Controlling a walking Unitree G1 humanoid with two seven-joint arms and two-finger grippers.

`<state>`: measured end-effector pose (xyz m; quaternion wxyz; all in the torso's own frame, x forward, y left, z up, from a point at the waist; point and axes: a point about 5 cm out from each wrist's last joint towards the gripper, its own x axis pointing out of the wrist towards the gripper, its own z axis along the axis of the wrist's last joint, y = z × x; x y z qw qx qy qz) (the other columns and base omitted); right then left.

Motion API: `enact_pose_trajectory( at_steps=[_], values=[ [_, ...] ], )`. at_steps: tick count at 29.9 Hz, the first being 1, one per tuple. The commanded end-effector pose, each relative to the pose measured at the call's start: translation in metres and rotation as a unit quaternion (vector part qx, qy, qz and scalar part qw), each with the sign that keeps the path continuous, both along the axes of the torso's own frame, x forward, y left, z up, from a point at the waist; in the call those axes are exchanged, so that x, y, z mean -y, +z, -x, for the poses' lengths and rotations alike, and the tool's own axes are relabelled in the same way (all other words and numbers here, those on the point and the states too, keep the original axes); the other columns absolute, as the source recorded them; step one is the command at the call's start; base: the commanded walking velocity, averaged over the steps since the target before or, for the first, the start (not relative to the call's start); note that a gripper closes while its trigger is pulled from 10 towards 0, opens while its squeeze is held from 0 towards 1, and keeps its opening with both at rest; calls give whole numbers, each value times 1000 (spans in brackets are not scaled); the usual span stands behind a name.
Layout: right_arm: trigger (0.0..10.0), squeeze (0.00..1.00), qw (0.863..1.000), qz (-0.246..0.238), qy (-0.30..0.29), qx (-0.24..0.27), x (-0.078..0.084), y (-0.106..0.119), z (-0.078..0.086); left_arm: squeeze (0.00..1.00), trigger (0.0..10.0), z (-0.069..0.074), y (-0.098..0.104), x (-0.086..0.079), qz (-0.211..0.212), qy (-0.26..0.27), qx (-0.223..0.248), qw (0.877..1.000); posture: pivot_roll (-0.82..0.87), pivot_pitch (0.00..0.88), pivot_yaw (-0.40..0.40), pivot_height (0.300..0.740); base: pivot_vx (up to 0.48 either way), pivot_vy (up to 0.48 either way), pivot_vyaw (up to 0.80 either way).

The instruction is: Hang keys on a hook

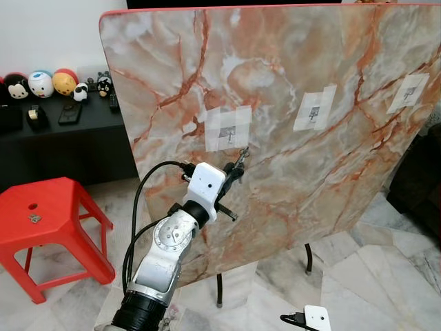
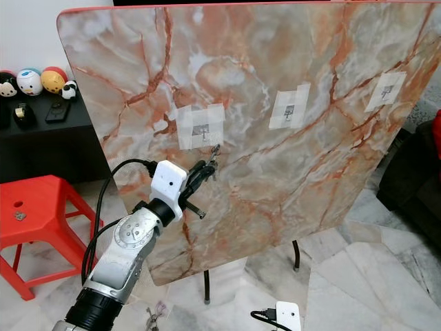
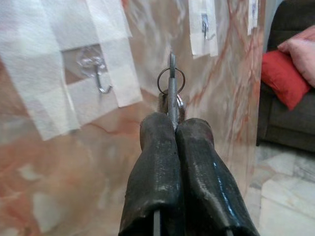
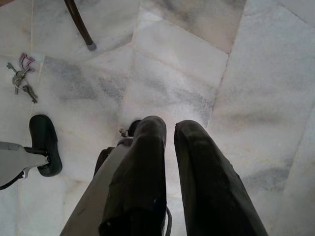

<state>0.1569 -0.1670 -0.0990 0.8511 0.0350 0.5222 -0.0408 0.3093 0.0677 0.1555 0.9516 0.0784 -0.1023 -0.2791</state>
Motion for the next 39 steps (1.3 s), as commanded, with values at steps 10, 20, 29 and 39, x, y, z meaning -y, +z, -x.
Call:
enact_pose_trajectory(
  at_steps=[10,20,29,39],
  values=[
    [10000,0,1000,0,-4,1,1,0,-1,0,10000,-10,4,4,-33,17,5,999,69,0,-72,740,0,0,0],
    [10000,0,1000,1,-4,1,1,0,-1,0,10000,-20,8,1,-41,40,12,998,68,0,-72,740,0,0,0],
    [10000,0,1000,0,-5,2,1,1,-1,0,10000,-25,12,-2,-43,58,16,997,68,0,-73,740,0,0,0],
    [10000,0,1000,1,-4,2,2,1,-2,0,10000,-30,14,-8,-46,73,19,996,70,0,-75,740,0,0,0]
  ],
)
